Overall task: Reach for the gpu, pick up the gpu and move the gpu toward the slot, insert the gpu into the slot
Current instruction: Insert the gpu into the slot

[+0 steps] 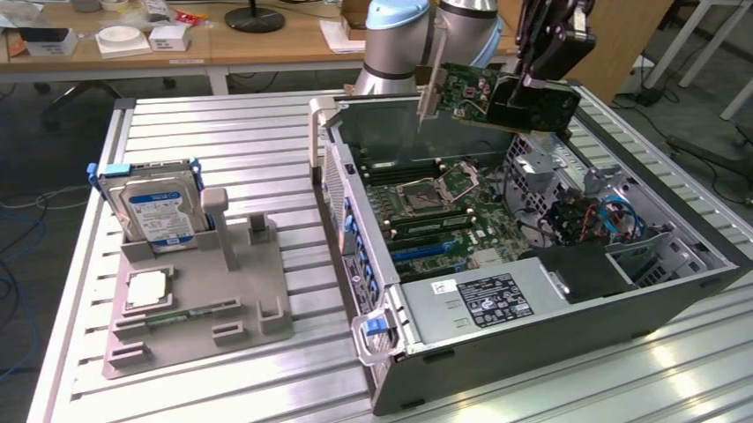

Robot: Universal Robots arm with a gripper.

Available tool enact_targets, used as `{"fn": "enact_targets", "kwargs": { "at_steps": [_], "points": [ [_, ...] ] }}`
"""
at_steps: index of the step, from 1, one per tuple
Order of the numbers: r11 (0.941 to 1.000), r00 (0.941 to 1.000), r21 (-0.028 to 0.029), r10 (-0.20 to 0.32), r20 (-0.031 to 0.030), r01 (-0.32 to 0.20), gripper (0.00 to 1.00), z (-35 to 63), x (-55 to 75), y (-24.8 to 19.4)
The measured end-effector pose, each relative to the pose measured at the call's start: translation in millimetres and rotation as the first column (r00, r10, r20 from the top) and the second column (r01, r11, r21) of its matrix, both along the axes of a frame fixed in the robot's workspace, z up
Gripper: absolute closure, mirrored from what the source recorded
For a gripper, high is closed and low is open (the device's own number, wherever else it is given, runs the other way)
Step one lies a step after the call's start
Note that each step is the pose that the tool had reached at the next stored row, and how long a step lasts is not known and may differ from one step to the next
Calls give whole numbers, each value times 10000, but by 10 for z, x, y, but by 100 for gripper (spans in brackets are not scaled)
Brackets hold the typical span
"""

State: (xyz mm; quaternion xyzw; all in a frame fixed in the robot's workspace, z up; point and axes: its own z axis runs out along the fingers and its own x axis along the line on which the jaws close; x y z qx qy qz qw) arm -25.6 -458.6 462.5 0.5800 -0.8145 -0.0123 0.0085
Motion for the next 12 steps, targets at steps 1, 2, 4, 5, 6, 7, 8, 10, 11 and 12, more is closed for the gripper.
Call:
{"fn": "enact_targets", "kwargs": {
  "at_steps": [1,2,4,5,6,7,8,10,11,12],
  "points": [
    [10000,10000,0,99,0,-99,74,0,0,0],
    [9998,9998,0,199,-1,-199,74,0,0,0],
    [9992,9992,0,395,0,-395,74,0,0,-1],
    [9988,9988,0,488,0,-488,74,0,0,0],
    [9983,9983,0,581,0,-581,74,0,0,-1],
    [9977,9977,-1,673,0,-673,74,0,0,-1],
    [9970,9970,-2,769,-1,-769,74,0,0,-1],
    [9955,9955,-1,952,0,-952,74,0,0,-2],
    [9946,9946,-1,1042,0,-1042,74,0,0,-2],
    [9936,9936,0,1131,0,-1131,74,-1,0,-2]
  ]
}}
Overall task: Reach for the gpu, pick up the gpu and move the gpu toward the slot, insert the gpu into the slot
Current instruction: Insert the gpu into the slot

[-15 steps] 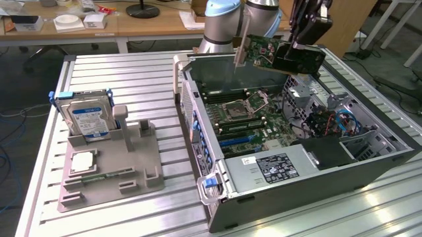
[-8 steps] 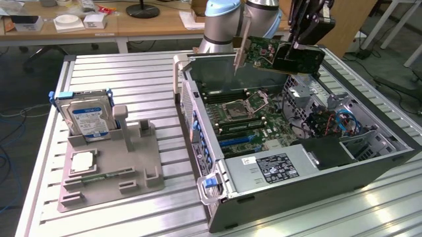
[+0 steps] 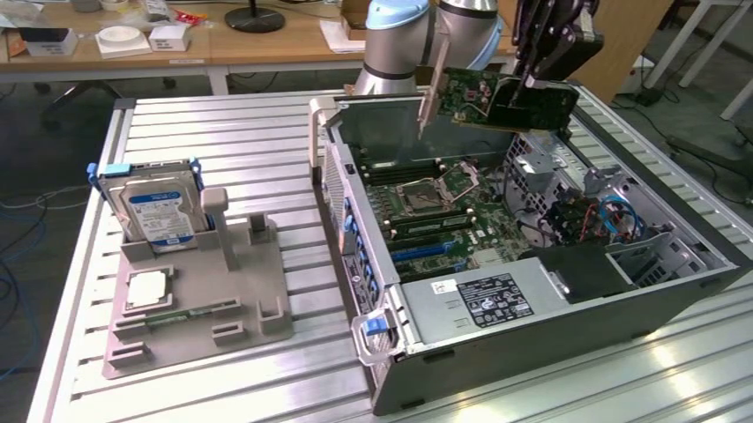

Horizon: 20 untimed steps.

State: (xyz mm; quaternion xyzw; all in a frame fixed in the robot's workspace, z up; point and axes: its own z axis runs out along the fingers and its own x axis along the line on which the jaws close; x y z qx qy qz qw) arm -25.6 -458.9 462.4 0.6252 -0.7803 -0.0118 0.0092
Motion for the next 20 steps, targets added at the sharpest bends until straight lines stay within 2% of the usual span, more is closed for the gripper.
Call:
{"fn": "enact_targets", "kwargs": {
  "at_steps": [7,13,15,18,19,20],
  "points": [
    [9984,9984,0,560,0,-560,74,-1,0,0],
    [9936,9936,1,1133,12,-1133,74,-2,0,0],
    [9924,9924,-2,1227,104,-1227,74,-6,0,1],
    [9918,9912,-20,1278,344,-1278,74,-14,0,0],
    [9918,9910,-29,1277,400,-1277,74,-16,0,0],
    [9918,9909,-32,1278,420,-1278,74,-19,0,0]
  ]
}}
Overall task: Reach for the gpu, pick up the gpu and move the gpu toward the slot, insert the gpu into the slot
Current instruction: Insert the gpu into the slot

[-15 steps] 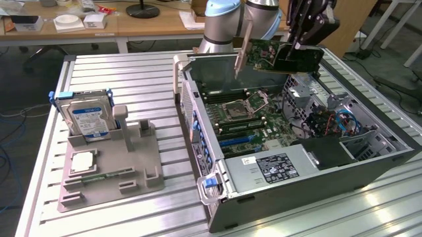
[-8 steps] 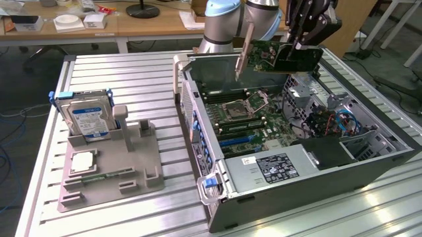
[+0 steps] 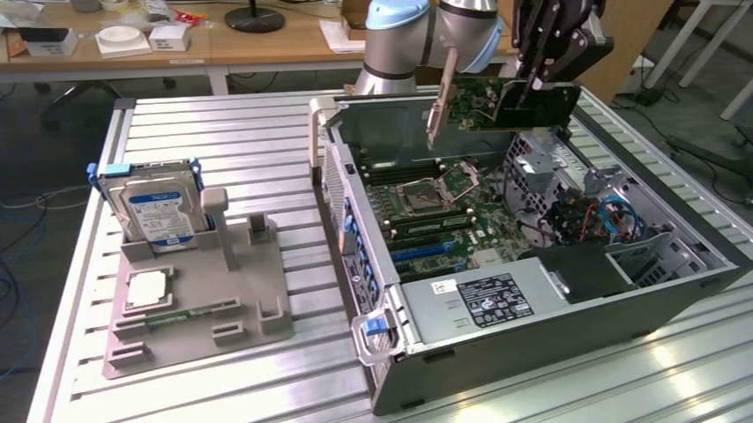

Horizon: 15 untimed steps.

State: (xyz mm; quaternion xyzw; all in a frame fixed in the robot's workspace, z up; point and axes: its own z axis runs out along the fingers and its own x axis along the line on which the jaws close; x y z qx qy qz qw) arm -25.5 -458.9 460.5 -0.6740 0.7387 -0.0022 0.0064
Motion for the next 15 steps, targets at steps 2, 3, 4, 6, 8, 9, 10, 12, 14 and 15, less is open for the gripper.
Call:
{"fn": "enact_targets", "kwargs": {
  "at_steps": [2,3,4,6,8,9,10,12,14,15],
  "points": [
    [10000,10000,0,-13,4,13,74,-3,0,0],
    [10000,10000,2,-33,5,33,74,-6,0,1],
    [10000,10000,0,-34,4,34,74,-7,0,1],
    [10000,10000,13,-33,4,33,74,-12,0,3],
    [9997,10000,261,-35,2,35,74,-16,-1,4],
    [9990,10000,443,-34,3,34,74,-18,-1,4],
    [9981,10000,621,-33,2,33,74,-20,0,4],
    [9954,10000,962,-33,1,33,74,-26,0,4],
    [9943,10000,1067,-32,1,32,74,-32,-1,3],
    [9943,10000,1070,-32,6,31,74,-34,-1,-1]
  ]
}}
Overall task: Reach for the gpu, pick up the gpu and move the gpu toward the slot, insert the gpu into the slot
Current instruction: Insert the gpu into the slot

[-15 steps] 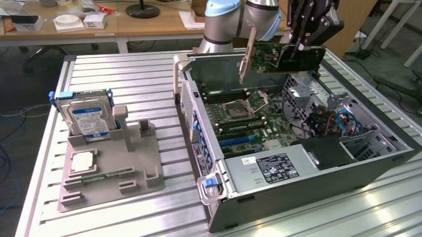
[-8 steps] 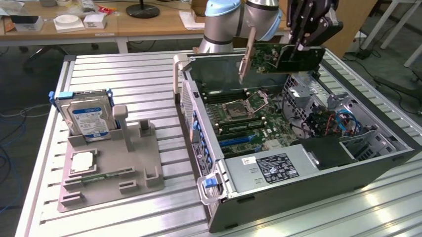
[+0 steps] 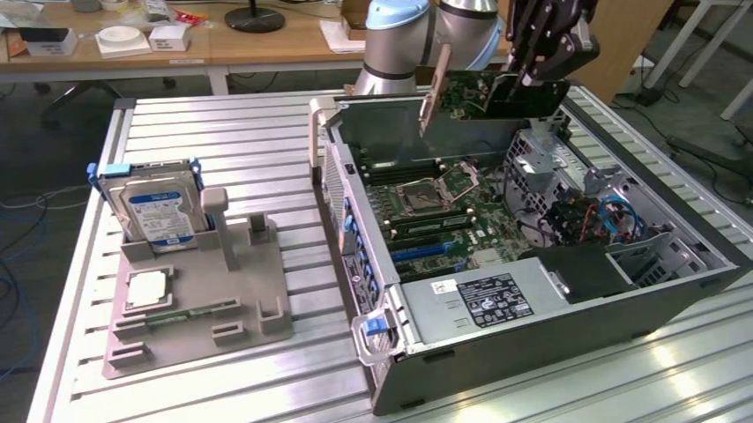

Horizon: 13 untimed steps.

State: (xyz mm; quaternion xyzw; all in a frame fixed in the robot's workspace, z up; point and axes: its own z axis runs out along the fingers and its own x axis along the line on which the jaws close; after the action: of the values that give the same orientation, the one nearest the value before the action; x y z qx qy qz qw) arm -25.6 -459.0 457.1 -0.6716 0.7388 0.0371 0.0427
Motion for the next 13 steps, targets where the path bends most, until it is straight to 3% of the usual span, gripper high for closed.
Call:
{"fn": "enact_targets", "kwargs": {
  "at_steps": [6,9,13],
  "points": [
    [10000,10000,-1,5,-3,-5,74,-24,0,-4],
    [10000,10000,65,9,-2,-9,74,-40,-5,-4],
    [9995,9996,71,297,-3,-297,74,-60,3,0]
  ]
}}
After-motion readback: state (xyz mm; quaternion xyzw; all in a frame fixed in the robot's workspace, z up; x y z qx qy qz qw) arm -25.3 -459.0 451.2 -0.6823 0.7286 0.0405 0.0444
